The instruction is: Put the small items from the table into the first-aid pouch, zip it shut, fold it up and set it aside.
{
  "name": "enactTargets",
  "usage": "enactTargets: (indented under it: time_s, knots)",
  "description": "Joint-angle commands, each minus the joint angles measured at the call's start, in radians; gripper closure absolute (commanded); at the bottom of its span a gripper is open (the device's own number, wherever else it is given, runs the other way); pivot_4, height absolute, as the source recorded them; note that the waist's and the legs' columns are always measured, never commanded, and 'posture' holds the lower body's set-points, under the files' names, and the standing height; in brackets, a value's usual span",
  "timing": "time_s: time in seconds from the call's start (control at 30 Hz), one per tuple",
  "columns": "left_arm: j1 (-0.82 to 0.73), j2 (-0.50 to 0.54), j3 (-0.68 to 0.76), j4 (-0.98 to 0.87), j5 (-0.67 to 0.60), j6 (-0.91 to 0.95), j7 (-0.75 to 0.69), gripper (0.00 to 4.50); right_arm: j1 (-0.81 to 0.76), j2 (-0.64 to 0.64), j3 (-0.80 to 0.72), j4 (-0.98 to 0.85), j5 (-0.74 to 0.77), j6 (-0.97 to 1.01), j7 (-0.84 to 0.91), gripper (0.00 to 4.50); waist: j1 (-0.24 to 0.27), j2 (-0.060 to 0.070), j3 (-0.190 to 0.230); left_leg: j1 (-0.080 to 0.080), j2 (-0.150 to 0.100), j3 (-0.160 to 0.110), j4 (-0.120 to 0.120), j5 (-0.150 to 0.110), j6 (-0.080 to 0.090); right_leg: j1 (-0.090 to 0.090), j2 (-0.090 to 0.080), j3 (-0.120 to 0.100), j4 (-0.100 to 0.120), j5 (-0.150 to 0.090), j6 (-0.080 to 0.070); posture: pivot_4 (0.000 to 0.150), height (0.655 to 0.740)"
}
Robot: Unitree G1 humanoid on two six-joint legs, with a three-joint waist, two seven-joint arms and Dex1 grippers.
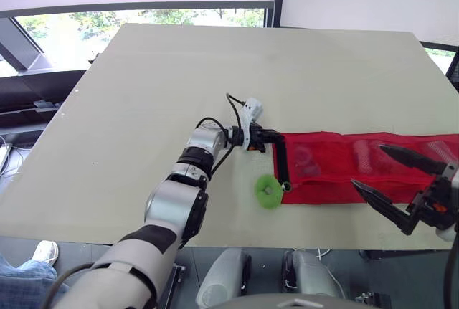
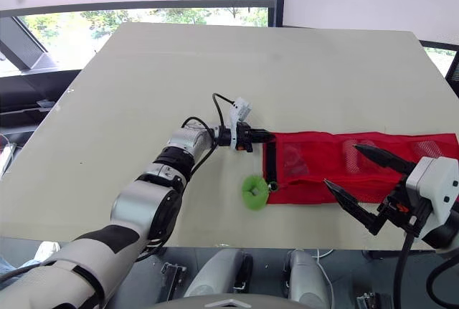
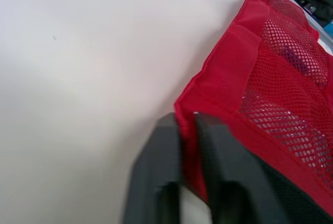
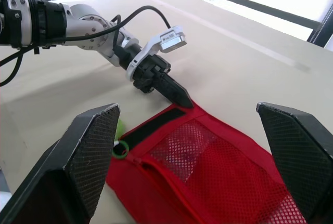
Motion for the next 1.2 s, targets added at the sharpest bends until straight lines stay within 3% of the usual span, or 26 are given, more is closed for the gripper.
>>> enactTargets:
  time_s: [0.03,0.37,0.43,0.6,0.7,0.83,0.97,1.2]
  knots:
    - [0.014,0.002,0.009,-0.029,-0.013,0.023,-0.030,4.44,-0.010,-0.006,0.008,-0.004,-0.007,-0.019,-0.007,0.00,-0.001,0.000,0.000,0.000,0.000,0.000,0.000,0.000,0.000,0.000,0.000,0.000,0.000,0.000,0.000,0.150,0.7395]
    - [-0.015,0.060,0.074,-0.010,-0.028,-0.015,-0.025,4.44,-0.041,-0.009,0.034,0.004,-0.016,-0.016,-0.018,0.00,-0.016,0.000,0.000,0.000,0.000,0.000,0.000,0.002,-0.003,-0.001,0.000,0.000,0.000,0.000,0.000,0.150,0.7395]
    - [-0.048,0.078,0.098,0.033,-0.026,-0.058,0.021,3.88,-0.045,-0.010,0.039,0.005,-0.015,-0.015,-0.019,0.00,-0.017,-0.001,0.001,0.000,0.001,0.000,0.000,0.002,-0.003,-0.001,0.000,0.000,0.000,0.000,0.000,0.150,0.7395]
    - [-0.085,0.083,0.124,0.066,-0.009,-0.137,0.141,1.55,-0.050,-0.006,0.051,-0.005,-0.015,-0.011,-0.029,0.00,-0.012,-0.001,0.001,-0.001,0.000,0.000,0.000,0.002,-0.003,-0.002,0.000,0.000,0.001,0.000,0.000,0.150,0.7395]
    - [-0.007,0.094,0.081,-0.118,0.003,-0.071,0.131,0.18,-0.036,0.002,0.051,-0.019,-0.016,-0.012,-0.040,0.00,-0.013,-0.001,0.001,-0.002,-0.001,0.001,0.000,0.002,-0.003,-0.002,-0.001,0.001,0.000,0.000,0.000,0.150,0.7395]
    - [0.201,0.099,0.036,-0.591,-0.060,0.236,0.185,0.08,-0.010,0.009,0.042,-0.033,-0.014,-0.019,-0.051,0.00,-0.019,-0.001,0.001,-0.002,0.000,0.000,-0.001,0.002,-0.004,-0.003,-0.001,0.002,0.001,0.000,0.000,0.150,0.7395]
    - [0.402,0.075,-0.063,-0.997,-0.016,0.457,0.357,0.08,-0.006,0.017,0.055,-0.039,-0.016,-0.024,-0.060,0.00,-0.017,0.000,0.000,-0.002,0.001,0.001,-0.001,0.002,-0.004,-0.005,0.000,0.004,0.002,0.000,-0.001,0.150,0.7395]
    - [0.461,-0.019,-0.142,-1.226,-0.002,0.708,0.575,0.08,-0.033,0.008,0.066,-0.026,-0.012,-0.022,-0.061,0.00,-0.007,0.000,0.000,-0.002,0.000,0.001,-0.001,0.002,-0.004,-0.004,0.000,0.004,0.002,0.000,0.000,0.150,0.7395]
